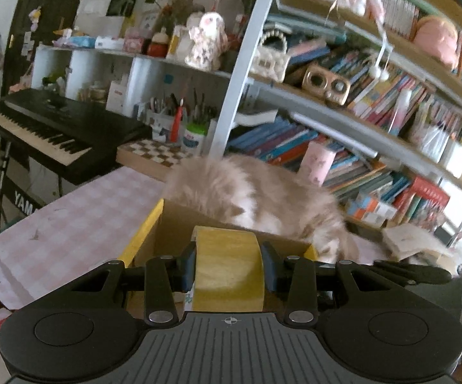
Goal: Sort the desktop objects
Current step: 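Lower both held items into the yellow box and open both tools, then withdraw both open tools up out of the yellow box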
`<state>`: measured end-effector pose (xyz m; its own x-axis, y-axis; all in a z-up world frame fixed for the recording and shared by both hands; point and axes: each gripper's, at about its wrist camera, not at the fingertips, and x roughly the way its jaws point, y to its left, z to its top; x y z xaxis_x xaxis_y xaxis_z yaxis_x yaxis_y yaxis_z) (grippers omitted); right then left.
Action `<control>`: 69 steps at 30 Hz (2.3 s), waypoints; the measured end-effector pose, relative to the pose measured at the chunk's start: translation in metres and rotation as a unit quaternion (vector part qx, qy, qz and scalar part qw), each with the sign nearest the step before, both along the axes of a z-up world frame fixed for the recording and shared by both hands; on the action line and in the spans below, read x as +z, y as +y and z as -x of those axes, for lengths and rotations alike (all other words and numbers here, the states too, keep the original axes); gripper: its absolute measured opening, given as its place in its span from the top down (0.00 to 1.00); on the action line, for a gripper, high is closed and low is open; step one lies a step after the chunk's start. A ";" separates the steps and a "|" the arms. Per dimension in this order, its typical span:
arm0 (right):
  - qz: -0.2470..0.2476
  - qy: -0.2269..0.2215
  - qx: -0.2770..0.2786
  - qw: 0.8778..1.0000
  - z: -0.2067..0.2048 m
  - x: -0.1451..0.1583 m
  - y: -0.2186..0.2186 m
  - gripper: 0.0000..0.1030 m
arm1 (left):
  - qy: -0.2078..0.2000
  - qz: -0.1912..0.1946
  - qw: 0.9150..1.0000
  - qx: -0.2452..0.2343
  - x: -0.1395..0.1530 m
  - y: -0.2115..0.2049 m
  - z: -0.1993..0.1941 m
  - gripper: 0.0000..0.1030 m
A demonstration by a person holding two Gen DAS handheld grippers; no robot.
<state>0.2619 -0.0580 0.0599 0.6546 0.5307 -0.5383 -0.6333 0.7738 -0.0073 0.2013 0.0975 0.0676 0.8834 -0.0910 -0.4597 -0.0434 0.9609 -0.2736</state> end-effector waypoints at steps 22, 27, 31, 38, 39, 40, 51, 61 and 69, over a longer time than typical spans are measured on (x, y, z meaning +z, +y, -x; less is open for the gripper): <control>0.134 0.061 0.120 0.982 -0.035 -0.061 0.032 0.58 | 0.145 -0.061 0.988 -0.008 -0.066 -0.019 -0.062 0.62; 0.129 0.053 0.119 0.983 -0.035 -0.057 0.031 0.45 | 0.151 -0.065 0.986 -0.008 -0.069 -0.022 -0.061 0.61; 0.121 0.043 0.111 0.986 -0.035 -0.054 0.027 0.36 | 0.143 -0.068 0.987 0.003 -0.066 -0.022 -0.058 0.58; 0.098 0.037 0.079 0.991 -0.033 -0.046 0.015 0.35 | 0.072 -0.078 0.994 -0.002 -0.041 -0.028 -0.043 0.32; 0.095 0.033 0.074 0.992 -0.032 -0.044 0.013 0.35 | 0.065 -0.082 0.995 -0.003 -0.037 -0.030 -0.041 0.31; 0.092 0.030 0.069 0.993 -0.031 -0.041 0.011 0.35 | 0.058 -0.084 0.995 -0.003 -0.034 -0.031 -0.039 0.29; 0.038 -0.003 -0.001 0.999 -0.005 -0.013 -0.016 0.33 | 0.008 -0.071 0.997 0.002 -0.009 -0.030 0.001 0.17; -0.005 -0.031 -0.062 0.998 0.040 0.006 -0.038 0.32 | -0.014 -0.058 0.998 0.022 -0.003 -0.019 0.052 0.11; -0.015 -0.033 -0.086 0.996 0.085 0.007 -0.044 0.32 | -0.016 -0.060 0.998 0.024 -0.002 -0.014 0.098 0.11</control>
